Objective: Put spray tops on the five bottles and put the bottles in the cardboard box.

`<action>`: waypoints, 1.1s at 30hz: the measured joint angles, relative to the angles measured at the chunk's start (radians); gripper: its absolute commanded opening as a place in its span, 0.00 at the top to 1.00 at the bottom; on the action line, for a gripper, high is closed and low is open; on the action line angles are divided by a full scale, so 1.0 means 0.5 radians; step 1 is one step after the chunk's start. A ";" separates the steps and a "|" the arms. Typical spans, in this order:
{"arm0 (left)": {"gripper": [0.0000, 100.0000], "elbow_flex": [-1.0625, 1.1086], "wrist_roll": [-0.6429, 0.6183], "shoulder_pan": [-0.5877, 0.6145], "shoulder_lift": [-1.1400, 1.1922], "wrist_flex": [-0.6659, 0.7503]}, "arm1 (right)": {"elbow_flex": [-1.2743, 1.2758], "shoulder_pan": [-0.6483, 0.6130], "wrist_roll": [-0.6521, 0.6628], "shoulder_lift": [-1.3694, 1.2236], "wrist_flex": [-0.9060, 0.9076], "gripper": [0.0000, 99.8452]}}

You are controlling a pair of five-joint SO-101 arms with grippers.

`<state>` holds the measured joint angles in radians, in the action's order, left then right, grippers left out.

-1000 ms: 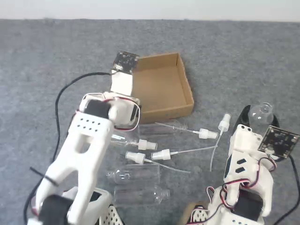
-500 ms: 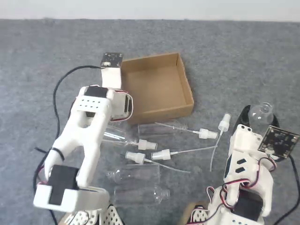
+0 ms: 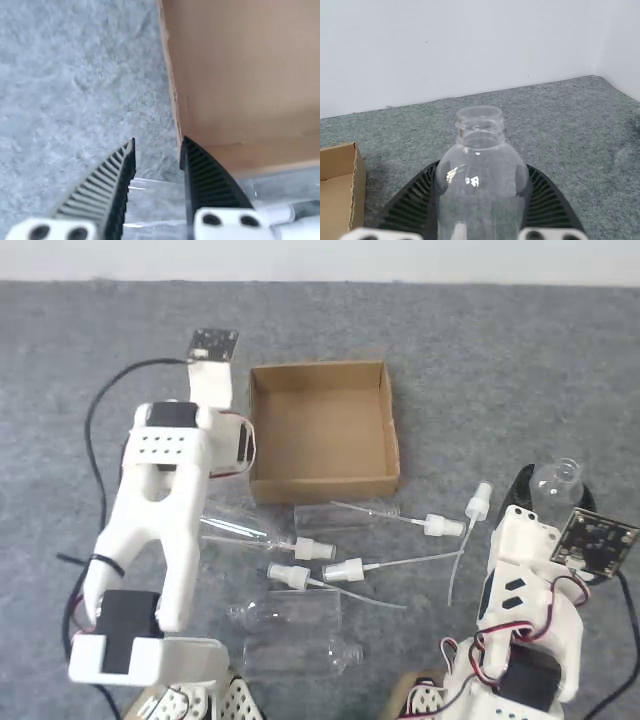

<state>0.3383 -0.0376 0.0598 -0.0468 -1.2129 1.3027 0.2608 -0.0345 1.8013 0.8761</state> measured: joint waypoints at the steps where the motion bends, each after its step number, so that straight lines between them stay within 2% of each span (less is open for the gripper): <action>1: 0.86 -0.040 0.018 0.000 0.000 -0.028 | 0.000 0.000 0.000 0.000 0.000 0.91; 7: 0.86 -0.298 0.037 -0.107 0.003 -0.252 | 0.000 0.000 0.000 0.000 0.000 0.91; 13: 0.86 -0.528 0.135 -0.390 0.003 -0.454 | 0.000 0.000 0.000 0.000 0.000 0.91; 22: 0.86 -0.568 0.371 -0.795 0.028 -0.457 | 0.000 0.000 0.000 0.000 0.000 0.91; 27: 0.86 -0.568 0.384 -0.985 0.095 -0.405 | 0.000 0.000 0.000 0.000 0.000 0.91; 33: 0.86 -0.635 0.381 -1.172 0.445 -0.282 | 0.000 0.000 0.000 0.000 0.000 0.91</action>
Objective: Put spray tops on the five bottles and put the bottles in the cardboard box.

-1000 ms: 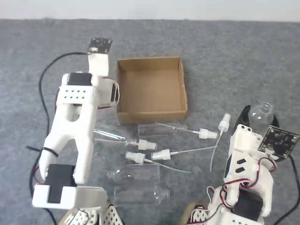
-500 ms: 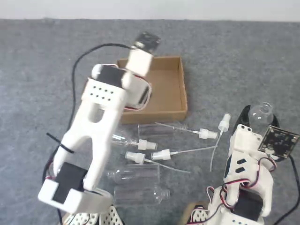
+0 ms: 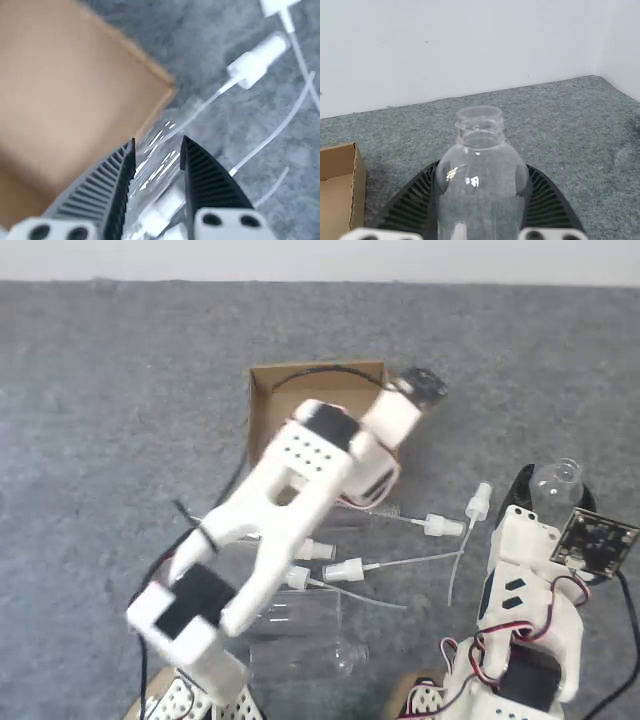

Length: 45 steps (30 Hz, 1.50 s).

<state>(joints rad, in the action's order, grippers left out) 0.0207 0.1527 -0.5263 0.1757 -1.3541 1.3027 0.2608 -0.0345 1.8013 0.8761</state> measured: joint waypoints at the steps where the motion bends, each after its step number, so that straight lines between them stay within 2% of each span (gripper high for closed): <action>1: 0.86 -0.040 0.003 -0.031 0.055 0.003 | 0.000 0.000 0.000 0.000 0.000 0.91; 17: 0.86 -1.019 -0.423 -0.285 0.890 0.009 | -0.141 0.000 0.000 0.000 0.000 0.91; 25: 0.86 -1.430 -0.574 -0.341 1.175 -0.003 | -0.319 -0.301 0.000 0.006 0.000 0.91; 34: 0.86 -1.869 -0.592 -0.494 1.421 -0.187 | -0.574 -0.356 0.000 0.031 0.000 0.91; 45: 0.86 -2.219 -0.795 -0.537 1.734 -0.203 | -0.629 -0.457 0.000 0.031 0.000 0.91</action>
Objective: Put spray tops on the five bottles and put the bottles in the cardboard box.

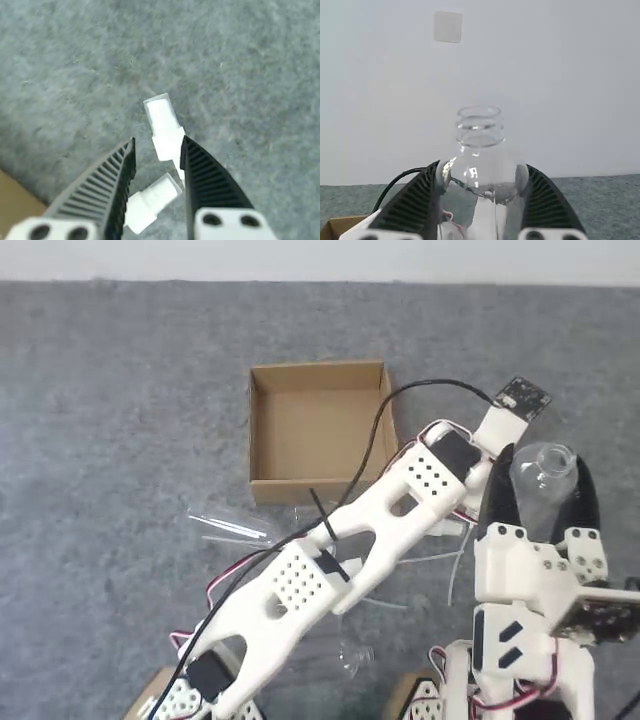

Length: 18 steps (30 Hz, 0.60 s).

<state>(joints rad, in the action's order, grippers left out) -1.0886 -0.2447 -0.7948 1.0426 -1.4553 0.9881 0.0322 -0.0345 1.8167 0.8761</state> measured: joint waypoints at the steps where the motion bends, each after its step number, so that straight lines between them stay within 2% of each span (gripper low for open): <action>1: 0.86 -0.021 0.000 0.000 0.015 0.000 | 0.000 -0.003 0.000 0.000 0.000 0.91; 18: 0.86 -0.095 -0.012 -0.061 0.245 0.000 | 0.000 0.000 0.000 0.000 0.000 0.91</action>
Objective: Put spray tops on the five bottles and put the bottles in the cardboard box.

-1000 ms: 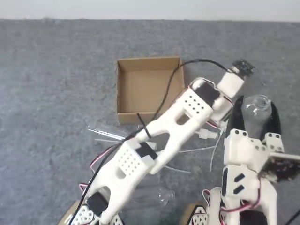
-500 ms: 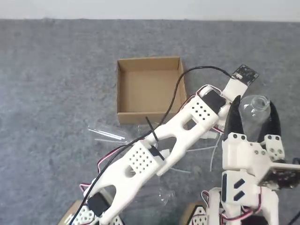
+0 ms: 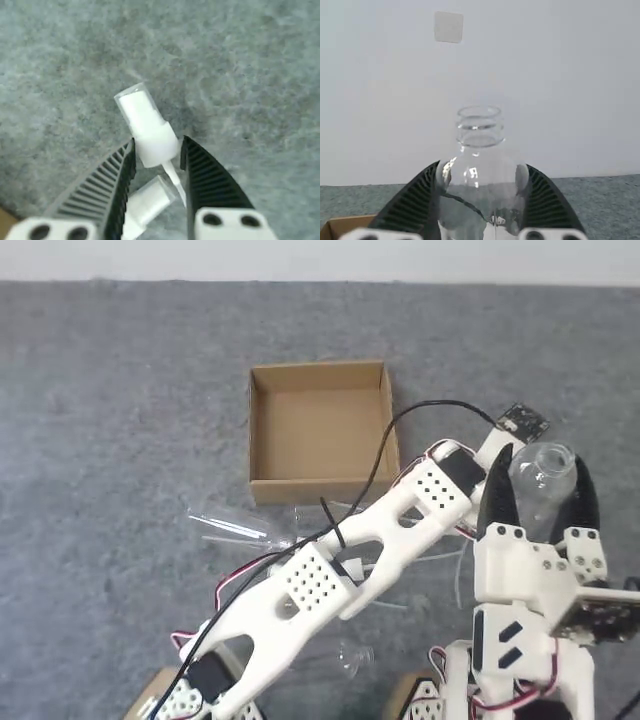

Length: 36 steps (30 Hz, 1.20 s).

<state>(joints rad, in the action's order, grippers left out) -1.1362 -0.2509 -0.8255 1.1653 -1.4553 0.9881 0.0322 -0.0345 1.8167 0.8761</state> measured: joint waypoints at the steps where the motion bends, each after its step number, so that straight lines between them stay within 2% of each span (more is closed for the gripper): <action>1: 0.87 0.000 0.000 -0.003 0.000 0.000 | 0.000 0.000 0.003 0.000 0.000 0.91; 12: 0.90 0.000 0.000 -0.006 0.000 0.000 | 0.000 0.000 0.003 0.000 0.000 0.91; 16: 0.83 0.000 0.000 -0.006 0.000 0.000 | 0.000 0.000 0.003 0.000 0.018 0.91; 18: 0.81 0.000 -0.064 -0.006 0.000 0.000 | 0.000 0.000 0.003 0.000 0.025 0.91; 28: 0.81 0.000 -0.454 0.031 0.000 0.000 | 0.000 0.000 0.003 0.000 0.052 0.91; 36: 0.89 0.000 -0.549 0.058 0.000 0.000 | 0.000 0.000 0.003 0.000 0.052 0.91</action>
<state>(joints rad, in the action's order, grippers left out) -1.1362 -0.5255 -0.7963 1.1653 -1.4553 0.9881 0.0322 -0.0330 1.8167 0.9022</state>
